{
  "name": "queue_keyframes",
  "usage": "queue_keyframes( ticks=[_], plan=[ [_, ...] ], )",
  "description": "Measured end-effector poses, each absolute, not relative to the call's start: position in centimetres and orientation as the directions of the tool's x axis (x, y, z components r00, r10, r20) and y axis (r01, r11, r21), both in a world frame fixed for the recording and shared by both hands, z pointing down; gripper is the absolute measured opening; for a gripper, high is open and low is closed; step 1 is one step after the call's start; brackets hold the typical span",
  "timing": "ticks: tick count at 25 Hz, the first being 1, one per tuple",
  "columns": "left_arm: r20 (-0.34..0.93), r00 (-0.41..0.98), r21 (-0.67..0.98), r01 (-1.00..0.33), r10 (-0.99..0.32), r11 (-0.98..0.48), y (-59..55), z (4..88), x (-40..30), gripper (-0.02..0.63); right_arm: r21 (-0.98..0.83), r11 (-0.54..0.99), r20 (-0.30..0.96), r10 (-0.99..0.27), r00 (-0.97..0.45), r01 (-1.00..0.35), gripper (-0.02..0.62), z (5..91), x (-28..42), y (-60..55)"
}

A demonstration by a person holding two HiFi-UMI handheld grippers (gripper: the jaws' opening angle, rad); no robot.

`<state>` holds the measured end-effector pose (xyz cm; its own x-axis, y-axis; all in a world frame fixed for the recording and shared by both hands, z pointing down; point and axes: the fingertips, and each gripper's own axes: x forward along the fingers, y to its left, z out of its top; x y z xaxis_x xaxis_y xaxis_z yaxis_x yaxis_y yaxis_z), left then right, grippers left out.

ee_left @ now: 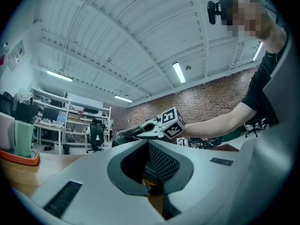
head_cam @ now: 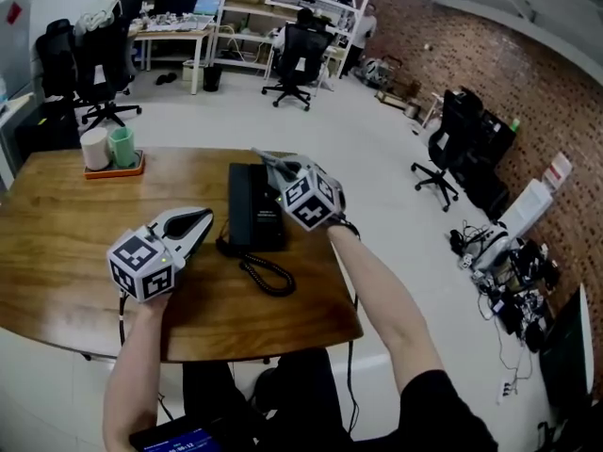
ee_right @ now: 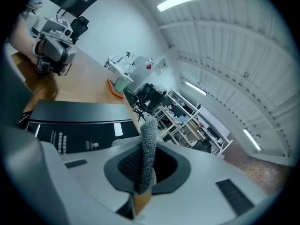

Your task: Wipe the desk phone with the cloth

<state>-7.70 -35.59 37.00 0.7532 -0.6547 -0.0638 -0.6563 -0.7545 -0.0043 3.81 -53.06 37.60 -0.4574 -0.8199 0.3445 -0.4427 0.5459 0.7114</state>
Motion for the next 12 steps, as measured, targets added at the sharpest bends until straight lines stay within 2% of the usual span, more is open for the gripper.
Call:
queue_keyframes(
  ticks=[6, 12],
  plan=[
    [-0.055, 0.756, -0.02, -0.654, -0.653, -0.756, -35.7, 36.9, -7.9, -0.008, 0.759, 0.607, 0.428, -0.739, -0.521, -0.236, 0.025, 41.0, 3.6, -44.6],
    [-0.05, 0.756, -0.023, -0.655, -0.653, -0.756, -35.7, 37.8, -9.3, -0.008, 0.71, 0.701, 0.558, -0.617, -0.555, -0.066, 0.025, 45.4, 2.7, -35.4]
  ],
)
